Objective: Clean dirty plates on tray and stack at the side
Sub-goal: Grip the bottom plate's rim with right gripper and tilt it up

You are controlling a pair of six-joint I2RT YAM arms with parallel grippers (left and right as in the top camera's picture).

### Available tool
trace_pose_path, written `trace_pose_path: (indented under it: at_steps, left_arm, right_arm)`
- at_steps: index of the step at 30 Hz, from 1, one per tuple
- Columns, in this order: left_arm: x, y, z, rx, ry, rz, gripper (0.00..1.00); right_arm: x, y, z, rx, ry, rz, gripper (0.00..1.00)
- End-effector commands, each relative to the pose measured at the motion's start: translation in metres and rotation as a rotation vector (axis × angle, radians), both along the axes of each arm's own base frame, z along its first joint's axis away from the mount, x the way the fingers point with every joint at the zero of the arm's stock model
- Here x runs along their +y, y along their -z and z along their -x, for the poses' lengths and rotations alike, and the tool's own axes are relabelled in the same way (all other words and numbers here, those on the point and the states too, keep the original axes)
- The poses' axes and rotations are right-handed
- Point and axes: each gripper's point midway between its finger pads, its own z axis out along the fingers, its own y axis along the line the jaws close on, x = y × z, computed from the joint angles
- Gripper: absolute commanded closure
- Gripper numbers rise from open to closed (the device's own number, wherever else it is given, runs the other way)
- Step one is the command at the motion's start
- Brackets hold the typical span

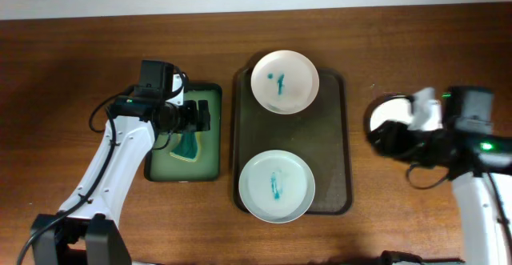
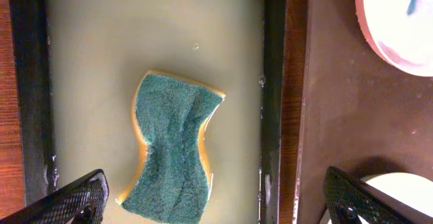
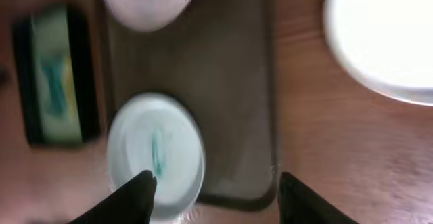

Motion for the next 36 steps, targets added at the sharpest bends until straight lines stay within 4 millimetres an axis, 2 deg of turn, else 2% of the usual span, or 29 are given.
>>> trace_pose_path:
  at_steps: [1, 2, 4, 5, 7, 8, 10, 11, 14, 16, 18, 19, 21, 23, 26, 29, 30, 31, 33, 36]
  left_arm:
    - [-0.003, -0.008, -0.003, -0.022, 0.011, 0.013, 0.01]
    - [-0.003, -0.008, -0.003, -0.022, 0.011, 0.013, 0.01]
    - [-0.003, -0.008, -0.003, -0.022, 0.011, 0.013, 0.0]
    - [-0.003, -0.008, -0.003, -0.022, 0.011, 0.013, 0.01]
    - [-0.003, -0.008, -0.003, -0.022, 0.011, 0.013, 0.0]
    - [-0.003, -0.008, -0.003, -0.022, 0.011, 0.013, 0.01]
    - [-0.003, -0.008, -0.003, -0.022, 0.011, 0.013, 0.01]
    - [-0.003, -0.008, -0.003, -0.022, 0.011, 0.013, 0.01]
    - [-0.002, -0.008, -0.004, -0.022, 0.01, 0.01, 0.0]
    - [-0.002, -0.008, -0.004, -0.022, 0.01, 0.01, 0.01]
    - [-0.002, -0.008, -0.004, -0.022, 0.01, 0.01, 0.01]
    - [-0.003, -0.008, -0.003, -0.022, 0.011, 0.014, 0.01]
    - [-0.008, -0.009, -0.002, -0.018, 0.022, 0.037, 0.0]
    - [-0.015, -0.01, 0.0, -0.008, 0.041, 0.077, 0.0]
    - [-0.003, 0.0, 0.006, 0.022, 0.013, 0.011, 0.0]
    - [0.0, 0.026, 0.018, 0.078, 0.01, -0.004, 0.15]
    - [0.0, 0.037, 0.021, 0.094, 0.012, -0.006, 0.23]
    - [-0.002, 0.057, 0.024, 0.109, 0.02, -0.008, 0.33]
    - [-0.003, 0.091, 0.028, 0.145, 0.026, -0.041, 0.38]
    - [-0.002, 0.115, 0.025, 0.173, 0.025, -0.051, 0.57]
  right_arm:
    - [0.055, 0.047, 0.023, 0.115, -0.255, 0.053, 0.41]
    - [0.068, 0.065, 0.03, 0.153, -0.316, 0.067, 0.41]
    - [0.09, 0.115, 0.043, 0.252, -0.421, 0.094, 0.42]
    - [0.092, 0.13, 0.045, 0.28, -0.434, 0.101, 0.43]
    - [0.093, 0.158, 0.047, 0.351, -0.436, 0.108, 0.53]
    - [0.092, 0.169, 0.046, 0.383, -0.434, 0.111, 0.62]
    - [0.091, 0.183, 0.038, 0.395, -0.4, 0.132, 0.69]
    - [0.09, 0.186, 0.032, 0.382, -0.373, 0.138, 0.78]
    - [0.09, 0.183, 0.006, 0.31, -0.286, 0.125, 0.96]
    - [0.075, 0.175, -0.013, 0.283, -0.194, 0.139, 0.96]
    - [0.06, 0.161, -0.041, 0.219, -0.129, 0.144, 0.96]
    - [0.055, 0.15, -0.062, 0.155, -0.1, 0.139, 0.96]
    - [0.056, 0.146, -0.071, 0.115, -0.095, 0.134, 0.96]
    - [0.056, 0.148, -0.068, 0.13, -0.099, 0.136, 0.96]
    - [0.055, 0.15, -0.061, 0.159, -0.101, 0.14, 0.94]
    - [0.052, 0.151, -0.057, 0.178, -0.098, 0.157, 0.93]
    - [0.048, 0.152, -0.056, 0.183, -0.092, 0.175, 0.93]
    - [0.045, 0.154, -0.053, 0.195, -0.087, 0.194, 0.93]
    - [0.044, 0.155, -0.049, 0.211, -0.095, 0.199, 0.93]
    - [0.043, 0.155, -0.049, 0.21, -0.092, 0.206, 0.92]
